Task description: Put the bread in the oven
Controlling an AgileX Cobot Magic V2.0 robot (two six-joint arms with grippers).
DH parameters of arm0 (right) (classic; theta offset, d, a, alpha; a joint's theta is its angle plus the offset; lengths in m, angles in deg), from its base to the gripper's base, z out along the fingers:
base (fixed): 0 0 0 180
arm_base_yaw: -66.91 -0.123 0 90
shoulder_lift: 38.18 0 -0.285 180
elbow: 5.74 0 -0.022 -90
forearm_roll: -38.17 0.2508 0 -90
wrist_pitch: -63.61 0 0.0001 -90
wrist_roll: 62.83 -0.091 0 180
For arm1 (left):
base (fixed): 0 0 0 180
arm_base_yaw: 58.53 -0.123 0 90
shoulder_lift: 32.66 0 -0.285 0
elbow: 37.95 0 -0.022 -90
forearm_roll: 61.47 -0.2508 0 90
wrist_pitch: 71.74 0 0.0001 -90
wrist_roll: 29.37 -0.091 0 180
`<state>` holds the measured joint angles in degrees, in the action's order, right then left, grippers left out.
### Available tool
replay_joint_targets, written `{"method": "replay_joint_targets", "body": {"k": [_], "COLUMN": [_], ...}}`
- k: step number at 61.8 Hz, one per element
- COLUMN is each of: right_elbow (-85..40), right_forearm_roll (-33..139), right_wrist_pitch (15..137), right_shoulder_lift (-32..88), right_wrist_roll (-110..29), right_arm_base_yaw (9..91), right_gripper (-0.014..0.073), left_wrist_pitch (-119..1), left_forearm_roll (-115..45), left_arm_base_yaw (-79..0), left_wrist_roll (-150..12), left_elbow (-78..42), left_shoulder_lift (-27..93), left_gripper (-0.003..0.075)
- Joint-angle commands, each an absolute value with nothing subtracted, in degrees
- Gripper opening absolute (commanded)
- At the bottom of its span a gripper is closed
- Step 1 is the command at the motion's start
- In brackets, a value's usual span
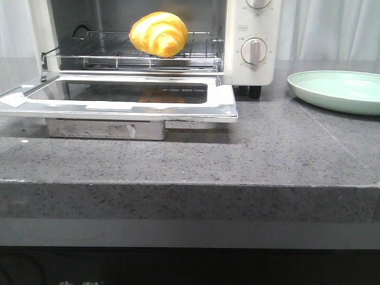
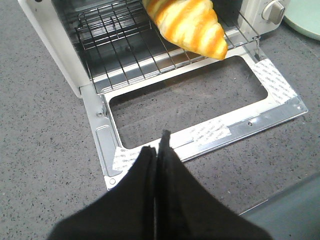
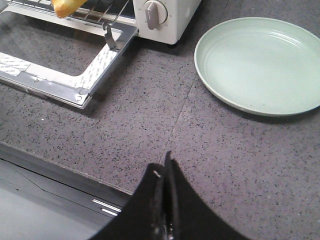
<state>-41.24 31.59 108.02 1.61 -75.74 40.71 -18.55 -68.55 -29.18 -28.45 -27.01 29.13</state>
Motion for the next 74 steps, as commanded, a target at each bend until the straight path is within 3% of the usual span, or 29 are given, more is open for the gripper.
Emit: {"method": "replay_joint_targets", "body": {"k": [1, 28, 55, 74], "right_elbow": [-39.9, -39.9, -39.9, -39.9], "right_forearm_roll": [30.39, 30.39, 30.39, 30.39], "right_wrist_pitch": [104.56, 104.56, 104.56, 104.56], "right_shoulder_lift": [1.63, 1.63, 1.63, 1.63], "right_wrist_roll": [-75.16, -75.16, -75.16, -75.16], "right_arm_base_yaw": [41.04, 41.04, 41.04, 41.04], "right_gripper": [-0.0067, -0.0067, -0.0067, -0.0067], "left_wrist_pitch": [-21.95, -26.58, -49.94, -61.75], "left_forearm_roll": [-69.06, -69.29, -58.83, -54.99], "left_arm_base_yaw": [-28.93, -29.31, -51.82, -57.31], "left_wrist_roll": [-28.2, -28.2, -28.2, -28.2], "left_elbow": [-28.5, -24.04, 11.65, 31.64], "left_shoulder_lift": [29.39, 28.61, -5.58, -24.02], "left_gripper": [-0.0018, -0.0017, -0.0017, -0.0017]}}
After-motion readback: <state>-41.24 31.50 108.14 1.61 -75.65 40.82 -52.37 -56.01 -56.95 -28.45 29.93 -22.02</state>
